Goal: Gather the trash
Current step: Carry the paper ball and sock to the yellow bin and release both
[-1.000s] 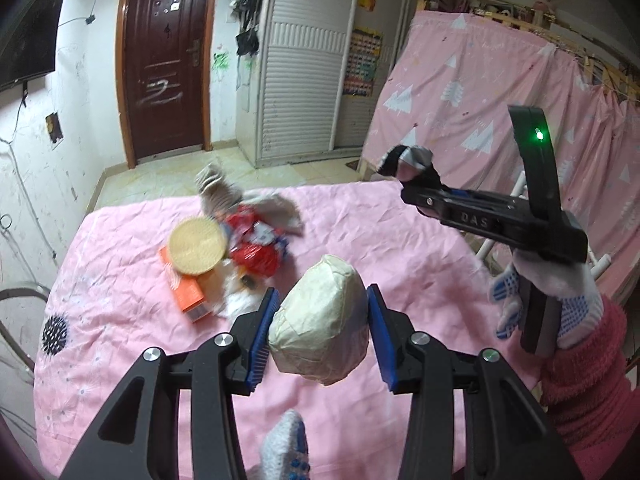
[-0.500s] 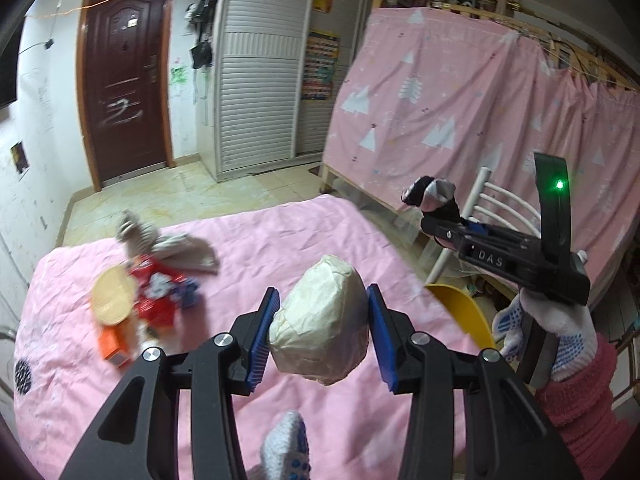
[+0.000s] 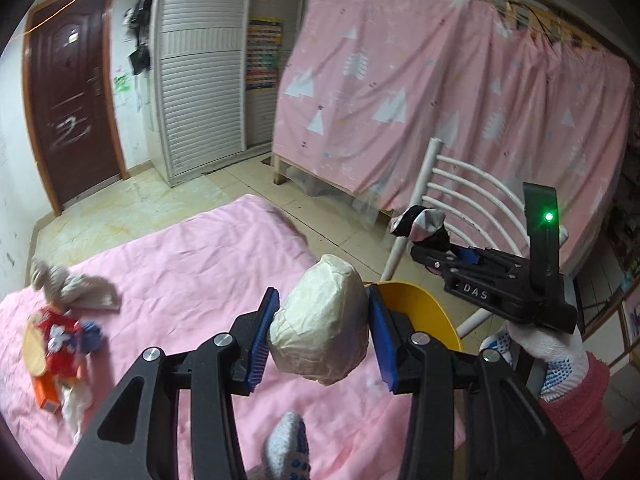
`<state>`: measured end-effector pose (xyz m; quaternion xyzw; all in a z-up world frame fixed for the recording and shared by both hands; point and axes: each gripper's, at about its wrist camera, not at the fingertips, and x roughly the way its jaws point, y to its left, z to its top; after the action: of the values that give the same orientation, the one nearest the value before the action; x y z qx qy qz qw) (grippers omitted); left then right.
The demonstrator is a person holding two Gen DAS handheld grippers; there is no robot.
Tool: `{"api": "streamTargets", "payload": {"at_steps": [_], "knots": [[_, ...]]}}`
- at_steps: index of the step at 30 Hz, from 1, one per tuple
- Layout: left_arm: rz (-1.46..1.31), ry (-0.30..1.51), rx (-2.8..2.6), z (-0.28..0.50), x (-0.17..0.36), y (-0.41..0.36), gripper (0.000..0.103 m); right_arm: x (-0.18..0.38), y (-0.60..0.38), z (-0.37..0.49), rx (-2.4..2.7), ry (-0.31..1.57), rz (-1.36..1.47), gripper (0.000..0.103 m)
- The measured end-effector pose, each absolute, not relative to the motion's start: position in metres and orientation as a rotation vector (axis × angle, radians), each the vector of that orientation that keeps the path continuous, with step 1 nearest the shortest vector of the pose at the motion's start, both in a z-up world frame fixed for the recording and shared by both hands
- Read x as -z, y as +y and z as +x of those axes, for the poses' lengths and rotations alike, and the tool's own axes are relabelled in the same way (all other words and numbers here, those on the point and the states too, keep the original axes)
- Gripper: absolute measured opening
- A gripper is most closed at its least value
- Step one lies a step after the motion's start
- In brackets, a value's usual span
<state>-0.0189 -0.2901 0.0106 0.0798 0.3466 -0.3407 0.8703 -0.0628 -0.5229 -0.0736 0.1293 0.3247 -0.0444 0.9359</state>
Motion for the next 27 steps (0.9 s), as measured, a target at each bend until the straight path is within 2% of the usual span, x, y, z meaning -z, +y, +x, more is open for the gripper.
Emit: {"api": "streamTargets", "payload": {"at_steps": [5, 10, 20, 27], "knots": [[0.211, 0.735, 0.750, -0.017, -0.007, -0.322, 0.035, 0.087, -0.540, -0.069, 0.115, 0.689, 0.298, 0.044], [0.228, 0.765, 0.797, -0.017, -0.005, -0.352, 0.035, 0.090, -0.550, -0.078, 0.119, 0.675, 0.334, 0.053], [0.240, 0.803, 0.852, -0.016, 0.004, -0.402, 0.035, 0.083, -0.576, -0.096, 0.191, 0.614, 0.375, 0.053], [0.249, 0.814, 0.879, -0.020, 0.009, -0.421, 0.041, 0.077, -0.590, -0.105, 0.221, 0.582, 0.411, 0.053]]}}
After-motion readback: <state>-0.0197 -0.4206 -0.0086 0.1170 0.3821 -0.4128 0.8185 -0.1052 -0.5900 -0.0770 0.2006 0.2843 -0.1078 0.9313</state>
